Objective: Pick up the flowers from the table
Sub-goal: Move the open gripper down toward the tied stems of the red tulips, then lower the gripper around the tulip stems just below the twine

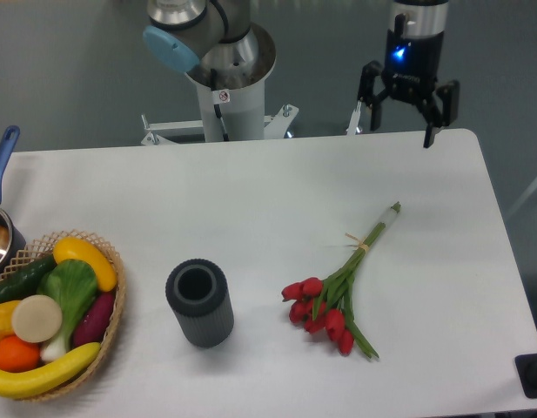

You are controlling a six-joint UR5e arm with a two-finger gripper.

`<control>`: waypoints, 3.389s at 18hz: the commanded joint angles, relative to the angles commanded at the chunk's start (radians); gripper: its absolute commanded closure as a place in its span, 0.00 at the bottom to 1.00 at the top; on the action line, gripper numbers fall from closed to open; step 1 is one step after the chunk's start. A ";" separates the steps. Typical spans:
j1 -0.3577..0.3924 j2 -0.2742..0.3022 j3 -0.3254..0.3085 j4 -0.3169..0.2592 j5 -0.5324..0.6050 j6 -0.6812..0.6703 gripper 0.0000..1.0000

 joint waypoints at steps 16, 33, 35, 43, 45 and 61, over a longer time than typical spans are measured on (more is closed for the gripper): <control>-0.114 -0.209 -0.034 0.180 0.032 -0.105 0.00; -0.217 -0.483 0.100 0.233 0.133 -0.183 0.00; -0.223 -0.491 0.095 0.238 0.133 -0.181 0.00; -0.233 -0.522 0.087 0.239 0.135 -0.181 0.00; -0.235 -0.522 0.086 0.239 0.135 -0.183 0.00; -0.243 -0.546 0.081 0.249 0.137 -0.183 0.00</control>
